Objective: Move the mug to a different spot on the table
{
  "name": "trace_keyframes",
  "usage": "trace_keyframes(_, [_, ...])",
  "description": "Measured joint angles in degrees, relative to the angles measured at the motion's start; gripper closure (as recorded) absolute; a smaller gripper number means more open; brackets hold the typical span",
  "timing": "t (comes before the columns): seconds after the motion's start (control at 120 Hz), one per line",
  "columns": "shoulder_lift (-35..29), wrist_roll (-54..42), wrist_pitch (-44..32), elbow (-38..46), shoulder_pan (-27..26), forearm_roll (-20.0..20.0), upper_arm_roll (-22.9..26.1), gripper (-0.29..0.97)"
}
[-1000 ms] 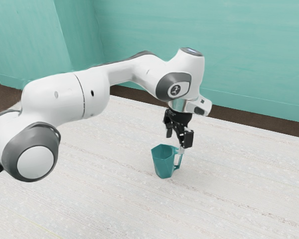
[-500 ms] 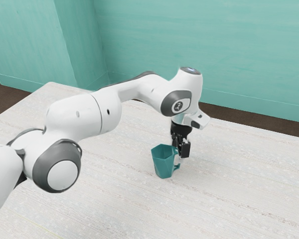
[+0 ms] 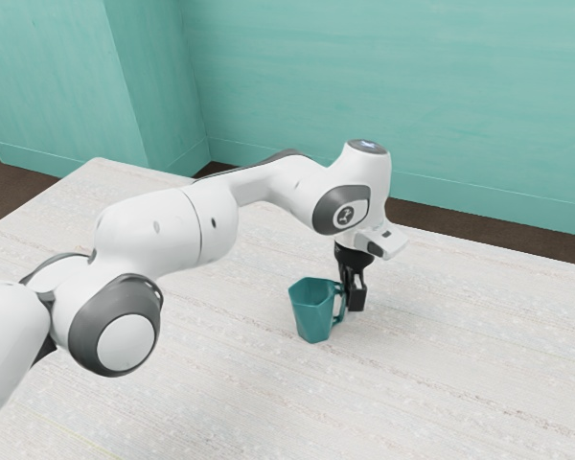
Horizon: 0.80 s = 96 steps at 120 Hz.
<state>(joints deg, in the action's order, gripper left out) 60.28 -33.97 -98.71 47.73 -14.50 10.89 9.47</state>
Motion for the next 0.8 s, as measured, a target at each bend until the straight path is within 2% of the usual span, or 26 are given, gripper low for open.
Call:
trace_keyframes(0.175, [-0.1,-0.3,1.1,0.0,-0.1,-0.6,0.0,0.40])
trace_keyframes(0.375, [-0.2,-0.1,3.3,0.0,-0.1,-0.8,0.1,0.52])
trace_keyframes(0.6, [-0.3,0.2,6.6,0.0,-0.2,-0.1,-0.1,0.58])
trace_keyframes(0.8, [-0.8,0.6,11.2,-0.2,-0.6,2.7,-0.3,0.59])
